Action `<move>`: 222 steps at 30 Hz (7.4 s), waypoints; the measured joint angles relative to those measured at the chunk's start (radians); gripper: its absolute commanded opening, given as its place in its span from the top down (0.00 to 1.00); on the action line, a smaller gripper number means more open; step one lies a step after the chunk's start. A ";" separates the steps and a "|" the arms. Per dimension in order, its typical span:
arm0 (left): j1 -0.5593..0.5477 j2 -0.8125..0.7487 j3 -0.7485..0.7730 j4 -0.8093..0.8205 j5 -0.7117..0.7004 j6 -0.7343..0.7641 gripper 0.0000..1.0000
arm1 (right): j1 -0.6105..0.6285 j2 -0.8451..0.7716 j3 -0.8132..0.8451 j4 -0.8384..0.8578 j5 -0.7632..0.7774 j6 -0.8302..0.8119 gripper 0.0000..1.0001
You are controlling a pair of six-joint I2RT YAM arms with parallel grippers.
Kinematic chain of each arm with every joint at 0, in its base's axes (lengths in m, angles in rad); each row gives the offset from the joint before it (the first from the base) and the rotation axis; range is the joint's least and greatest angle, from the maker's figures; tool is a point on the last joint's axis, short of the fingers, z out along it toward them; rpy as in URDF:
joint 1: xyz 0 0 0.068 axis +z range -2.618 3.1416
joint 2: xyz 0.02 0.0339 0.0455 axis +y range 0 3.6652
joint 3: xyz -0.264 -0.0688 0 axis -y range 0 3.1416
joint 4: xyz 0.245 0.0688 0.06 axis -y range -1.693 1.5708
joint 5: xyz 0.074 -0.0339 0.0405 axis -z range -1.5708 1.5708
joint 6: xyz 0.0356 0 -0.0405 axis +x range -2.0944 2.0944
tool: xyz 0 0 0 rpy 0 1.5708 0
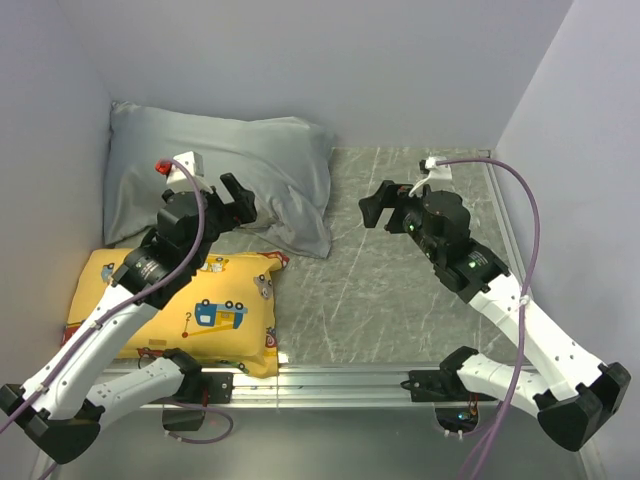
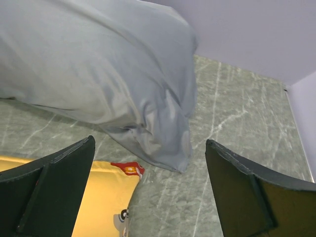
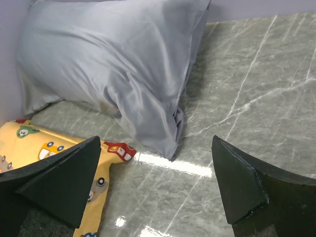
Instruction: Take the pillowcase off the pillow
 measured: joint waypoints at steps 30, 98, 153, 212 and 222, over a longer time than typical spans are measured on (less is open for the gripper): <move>0.565 0.530 -0.029 0.214 0.085 -0.225 0.04 | 0.054 0.922 0.354 0.288 -0.262 0.008 0.01; 0.132 0.490 0.235 0.169 0.410 -0.046 0.24 | -0.041 0.230 -0.101 0.248 -0.137 0.034 0.15; -0.219 0.817 0.381 0.230 0.322 0.062 0.33 | -0.253 0.502 0.121 0.297 -0.557 0.300 0.92; -0.153 0.784 0.298 0.151 0.226 0.016 1.00 | -0.158 0.424 -0.155 0.369 -0.390 0.174 0.58; -0.085 0.731 0.282 0.138 0.225 0.011 1.00 | -0.206 0.420 -0.170 0.398 -0.390 0.179 0.58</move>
